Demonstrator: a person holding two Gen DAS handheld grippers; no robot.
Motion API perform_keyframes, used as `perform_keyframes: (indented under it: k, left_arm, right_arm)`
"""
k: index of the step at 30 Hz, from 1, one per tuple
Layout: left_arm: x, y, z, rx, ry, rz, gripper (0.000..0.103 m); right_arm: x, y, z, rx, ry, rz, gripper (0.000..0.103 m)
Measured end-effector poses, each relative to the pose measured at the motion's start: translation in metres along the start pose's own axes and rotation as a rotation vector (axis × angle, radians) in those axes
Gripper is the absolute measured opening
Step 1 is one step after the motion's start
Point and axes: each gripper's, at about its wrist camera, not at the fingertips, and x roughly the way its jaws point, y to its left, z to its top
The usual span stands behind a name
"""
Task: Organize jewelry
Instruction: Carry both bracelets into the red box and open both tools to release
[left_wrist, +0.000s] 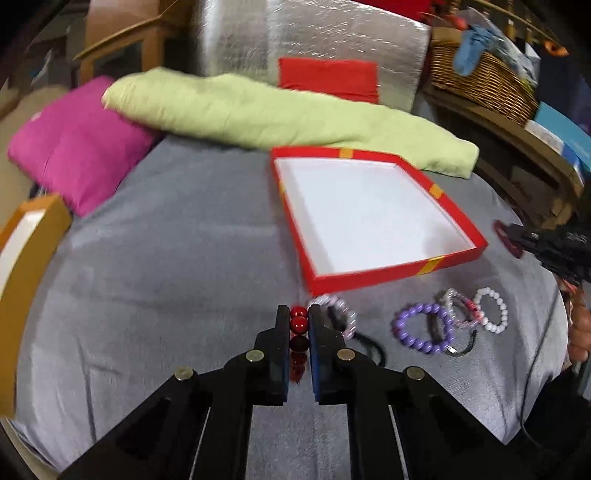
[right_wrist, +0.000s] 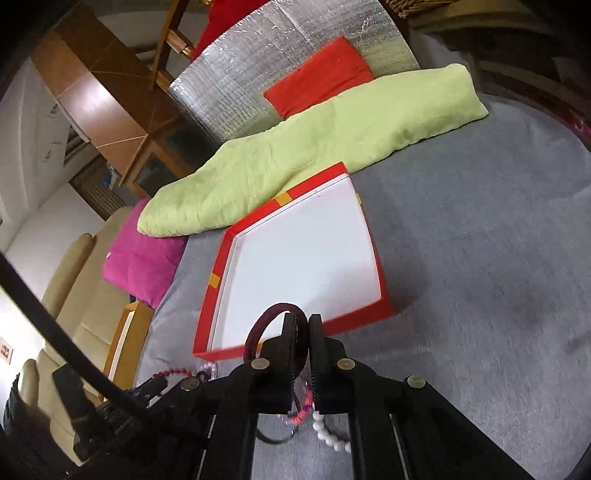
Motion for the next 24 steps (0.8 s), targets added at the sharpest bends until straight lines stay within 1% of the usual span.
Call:
perform_keyframes:
  k: [2,5,6,7,9,11,13,14,15,16,18,19,20,21,22,24]
  left_arm:
    - [-0.001,-0.010,0.013,0.020,-0.030,-0.016,0.010]
    - [-0.008,-0.023,0.044,0.045,-0.099,-0.059,0.010]
    - [-0.008,-0.023,0.050,0.049,-0.108,-0.069,0.010]
    - [-0.003,-0.029,0.061,0.055,-0.116,-0.085,0.010]
    - [0.010,-0.036,0.071,0.063,-0.124,-0.096,0.010]
    - [0.028,-0.039,0.076,0.058,-0.111,-0.105,0.010]
    - [0.045,-0.036,0.074,0.037,-0.081,-0.115,0.010]
    - [0.053,-0.035,0.071,0.031,-0.067,-0.105,0.010]
    - [0.065,-0.034,0.068,0.033,-0.045,-0.075,0.011]
    - [0.074,-0.035,0.068,0.037,-0.015,-0.051,0.015]
    - [0.080,-0.036,0.067,0.045,0.012,-0.044,0.017]
    - [0.080,-0.035,0.068,0.048,0.004,-0.047,0.025]
    - [0.078,-0.034,0.068,0.047,-0.006,-0.040,0.039]
    - [0.075,-0.032,0.069,0.041,-0.021,-0.034,0.046]
    - [0.070,-0.028,0.068,0.032,-0.041,-0.034,0.055]
    - [0.062,-0.021,0.069,0.019,-0.073,-0.024,0.059]
  right_arm:
    - [0.008,0.002,0.006,0.008,0.003,-0.005,0.007]
    - [0.024,0.010,0.019,-0.015,0.005,-0.015,0.007]
    - [0.031,0.013,0.022,-0.027,0.011,-0.026,0.007]
    - [0.040,0.014,0.024,-0.035,0.021,-0.043,0.007]
    - [0.053,0.014,0.028,-0.036,0.040,-0.069,0.007]
    - [0.067,0.014,0.030,-0.034,0.059,-0.090,0.007]
    - [0.075,0.014,0.031,-0.046,0.069,-0.107,0.008]
    - [0.077,0.014,0.031,-0.051,0.072,-0.113,0.010]
    - [0.078,0.014,0.031,-0.054,0.075,-0.118,0.010]
    - [0.080,0.013,0.030,-0.053,0.078,-0.126,0.011]
    - [0.082,0.011,0.030,-0.049,0.087,-0.123,0.011]
    - [0.082,0.011,0.031,-0.049,0.085,-0.124,0.011]
    - [0.082,0.011,0.031,-0.049,0.084,-0.128,0.016]
    - [0.081,0.011,0.032,-0.047,0.084,-0.131,0.018]
    - [0.079,0.010,0.032,-0.041,0.075,-0.129,0.019]
    - [0.071,0.008,0.034,-0.025,0.052,-0.118,0.021]
